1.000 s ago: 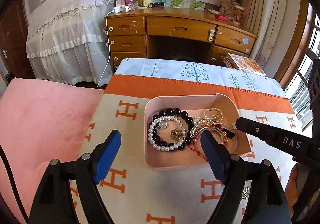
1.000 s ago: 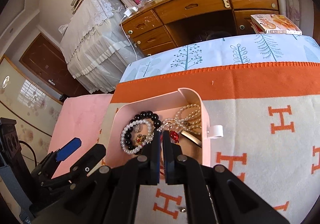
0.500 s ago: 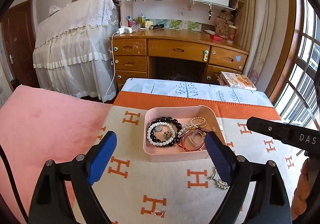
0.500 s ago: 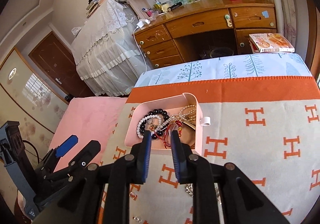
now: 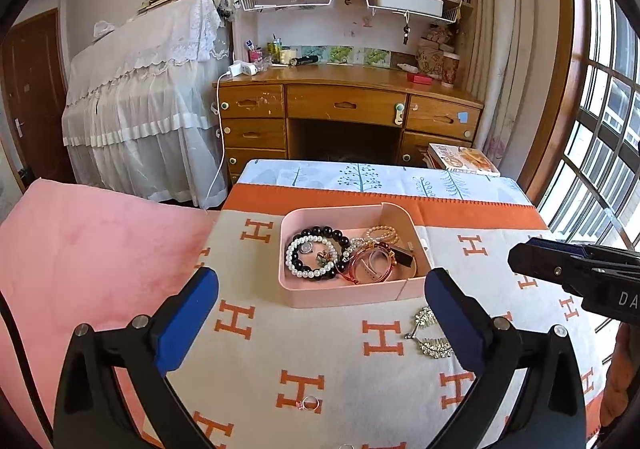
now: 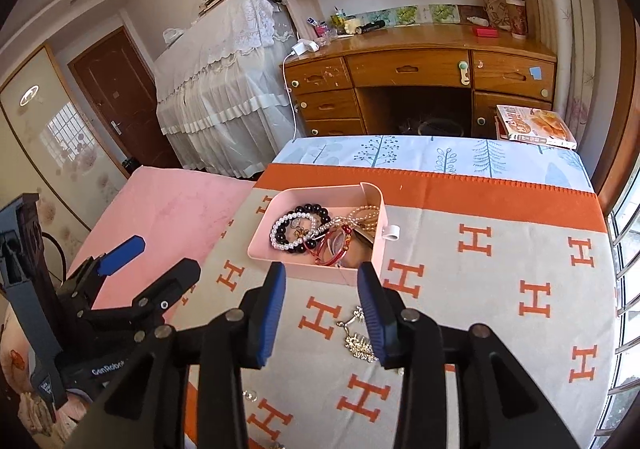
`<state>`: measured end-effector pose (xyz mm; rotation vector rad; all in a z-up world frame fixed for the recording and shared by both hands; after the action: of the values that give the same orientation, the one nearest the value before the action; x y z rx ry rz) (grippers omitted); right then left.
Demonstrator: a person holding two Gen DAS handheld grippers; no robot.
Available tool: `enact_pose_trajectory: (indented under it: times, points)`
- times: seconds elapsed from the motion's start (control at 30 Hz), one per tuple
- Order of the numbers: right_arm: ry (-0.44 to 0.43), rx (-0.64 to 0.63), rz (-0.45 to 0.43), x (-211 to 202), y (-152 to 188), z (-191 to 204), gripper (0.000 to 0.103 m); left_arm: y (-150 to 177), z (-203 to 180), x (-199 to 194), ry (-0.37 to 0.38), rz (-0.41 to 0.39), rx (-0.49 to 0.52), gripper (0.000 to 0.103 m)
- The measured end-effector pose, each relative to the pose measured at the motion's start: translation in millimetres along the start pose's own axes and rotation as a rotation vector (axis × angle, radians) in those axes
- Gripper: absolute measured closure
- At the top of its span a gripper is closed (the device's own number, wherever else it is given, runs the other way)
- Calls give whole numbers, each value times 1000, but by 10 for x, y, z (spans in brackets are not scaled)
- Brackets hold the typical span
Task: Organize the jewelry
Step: 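Grasp the gold leaf hair comb with the right tool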
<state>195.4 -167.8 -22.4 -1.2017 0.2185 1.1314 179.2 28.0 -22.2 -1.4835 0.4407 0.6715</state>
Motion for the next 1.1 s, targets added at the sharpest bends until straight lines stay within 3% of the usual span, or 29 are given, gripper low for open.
enact_pose_trajectory:
  times: [0.2, 0.4, 0.73, 0.93, 1.0, 1.1]
  points:
    - [32, 23, 43, 138, 177, -218, 65, 161, -83, 125, 16, 35, 15, 1]
    - [115, 66, 160, 478, 432, -480, 65, 377, -219, 328, 22, 98, 51, 1]
    - [146, 107, 283, 959, 655, -698, 66, 616, -288, 567, 44, 184, 55, 1]
    - [207, 58, 302, 1093, 721, -686, 82, 722, -210, 590, 51, 205, 47, 1]
    - [229, 28, 292, 1093, 729, -668, 92, 765, -185, 590, 58, 216, 46, 1]
    - [237, 9, 277, 1062, 762, -649, 93, 853, -178, 564, 81, 229, 60, 1]
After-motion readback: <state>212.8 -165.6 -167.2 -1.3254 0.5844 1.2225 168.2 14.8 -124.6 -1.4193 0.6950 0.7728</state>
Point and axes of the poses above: each gripper's, at about its wrist camera, not at the fingertips, and x roughly the way its jaws point, z to its left, y to its underside, the point moved 4 cm from there along x, roughly the way its jaws point, and after that the axes turned 7 degrees about -y, right-handed, at the moved point
